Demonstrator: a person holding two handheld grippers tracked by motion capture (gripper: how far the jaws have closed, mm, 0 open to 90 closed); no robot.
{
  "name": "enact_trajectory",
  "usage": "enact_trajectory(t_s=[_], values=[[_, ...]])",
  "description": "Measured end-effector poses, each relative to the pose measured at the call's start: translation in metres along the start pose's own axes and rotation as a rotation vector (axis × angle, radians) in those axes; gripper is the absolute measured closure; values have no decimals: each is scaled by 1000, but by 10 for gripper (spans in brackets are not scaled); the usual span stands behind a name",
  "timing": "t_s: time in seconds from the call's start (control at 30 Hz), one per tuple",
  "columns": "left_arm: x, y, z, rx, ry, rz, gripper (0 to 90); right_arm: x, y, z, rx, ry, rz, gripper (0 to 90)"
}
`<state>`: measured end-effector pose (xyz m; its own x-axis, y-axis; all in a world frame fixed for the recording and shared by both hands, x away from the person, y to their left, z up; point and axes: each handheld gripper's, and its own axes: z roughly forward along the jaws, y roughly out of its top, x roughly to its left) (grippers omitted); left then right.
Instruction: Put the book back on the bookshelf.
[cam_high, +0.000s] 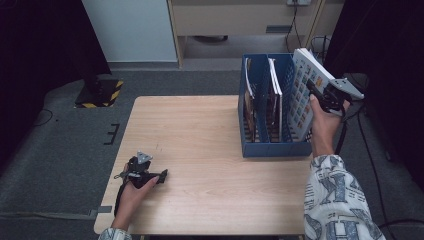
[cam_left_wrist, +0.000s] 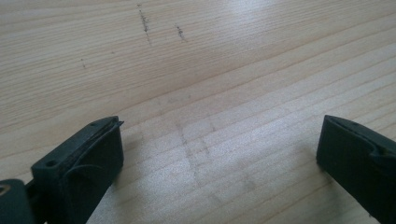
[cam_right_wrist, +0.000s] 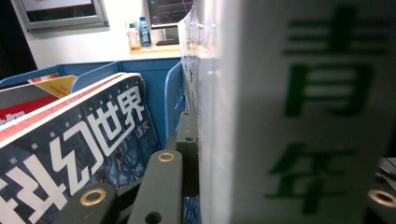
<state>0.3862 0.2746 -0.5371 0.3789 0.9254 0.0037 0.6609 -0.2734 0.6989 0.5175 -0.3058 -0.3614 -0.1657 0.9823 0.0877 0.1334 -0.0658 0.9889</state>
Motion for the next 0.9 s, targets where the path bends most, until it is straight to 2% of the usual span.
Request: enact_trajectory(t_s=[0.4,0.77,0.9], values=[[0,0,0,0,0,1,0,0,-12,5,-1,-1,-3,739],[0,0,0,0,1,0,0,-3,-30,8,-3,-41,-6,739],[-1,0,0,-1,3,-1,0,-3,-33,10,2,-46,-23,738]])
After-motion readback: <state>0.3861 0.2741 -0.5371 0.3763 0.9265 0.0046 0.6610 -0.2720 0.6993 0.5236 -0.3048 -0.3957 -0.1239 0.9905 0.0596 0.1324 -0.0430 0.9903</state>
